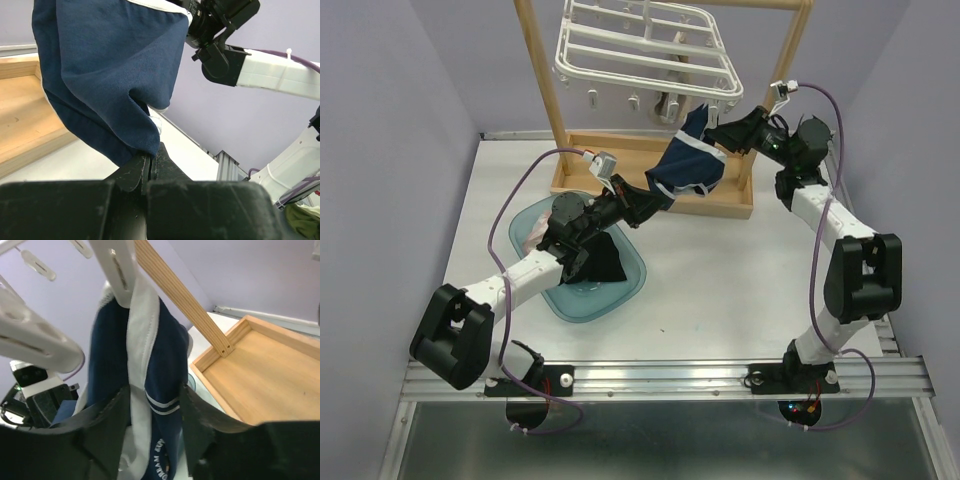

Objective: Remove the underwear clipped to the hanger

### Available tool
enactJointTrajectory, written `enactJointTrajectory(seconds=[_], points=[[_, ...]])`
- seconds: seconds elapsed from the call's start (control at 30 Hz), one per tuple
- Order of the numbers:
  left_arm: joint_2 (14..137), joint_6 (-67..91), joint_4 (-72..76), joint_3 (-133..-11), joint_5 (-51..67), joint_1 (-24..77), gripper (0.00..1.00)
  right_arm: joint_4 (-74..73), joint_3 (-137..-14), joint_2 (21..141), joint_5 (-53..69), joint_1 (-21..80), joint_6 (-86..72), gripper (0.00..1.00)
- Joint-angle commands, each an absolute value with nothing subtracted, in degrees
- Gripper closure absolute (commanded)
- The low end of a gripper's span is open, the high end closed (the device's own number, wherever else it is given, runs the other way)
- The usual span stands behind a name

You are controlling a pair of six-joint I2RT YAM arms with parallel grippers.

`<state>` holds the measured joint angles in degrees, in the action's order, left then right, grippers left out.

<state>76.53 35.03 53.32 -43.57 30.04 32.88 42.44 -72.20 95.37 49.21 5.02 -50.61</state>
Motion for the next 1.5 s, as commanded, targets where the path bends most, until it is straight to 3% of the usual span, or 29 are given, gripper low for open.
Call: enactJointTrajectory(seconds=[0.0, 0.17, 0.2, 0.23, 0.33, 0.47, 0.57, 0.77, 1.13, 1.47], points=[[75.2, 35.2, 56.3, -44.8, 31.3, 32.6, 1.0, 46.8, -76.9, 97.8, 51.5, 6.5, -52.8, 0.53], [74.7, 35.0, 56.1, -44.6, 30.5, 32.4, 1.0, 47.1, -77.5, 97.8, 51.2, 6.5, -52.9, 0.86], [74.5, 34.8, 56.0, -44.5, 30.2, 32.3, 1.0, 47.1, -76.9, 96.2, 50.8, 6.5, -52.4, 0.97], [74.0, 34.7, 55.5, -44.4, 29.4, 32.2, 1.0, 46.9, -75.3, 95.2, 50.1, 6.5, -51.2, 0.99], [71.9, 34.5, 54.6, -43.4, 26.7, 31.0, 0.9, 46.7, -70.8, 90.0, 48.5, 5.4, -48.4, 0.99], [67.8, 33.0, 53.3, -41.5, 20.6, 29.6, 0.51, 42.4, -67.0, 83.7, 45.3, 2.4, -44.1, 1.0], [65.3, 31.7, 51.3, -41.1, 18.5, 29.2, 0.39, 36.3, -65.7, 78.3, 43.8, 1.5, -38.3, 0.99], [62.8, 29.1, 49.2, -40.1, 18.2, 29.1, 0.26, 27.0, -64.9, 70.8, 43.5, 1.5, -29.9, 0.99], [62.3, 25.5, 51.5, -41.0, 26.4, 31.4, 0.21, 17.8, -67.2, 66.2, 48.9, 3.8, -23.7, 0.99], [66.7, 19.2, 51.5, -46.9, 25.6, 39.0, 0.16, 17.1, -68.2, 66.6, 50.0, 8.5, -24.1, 0.99]])
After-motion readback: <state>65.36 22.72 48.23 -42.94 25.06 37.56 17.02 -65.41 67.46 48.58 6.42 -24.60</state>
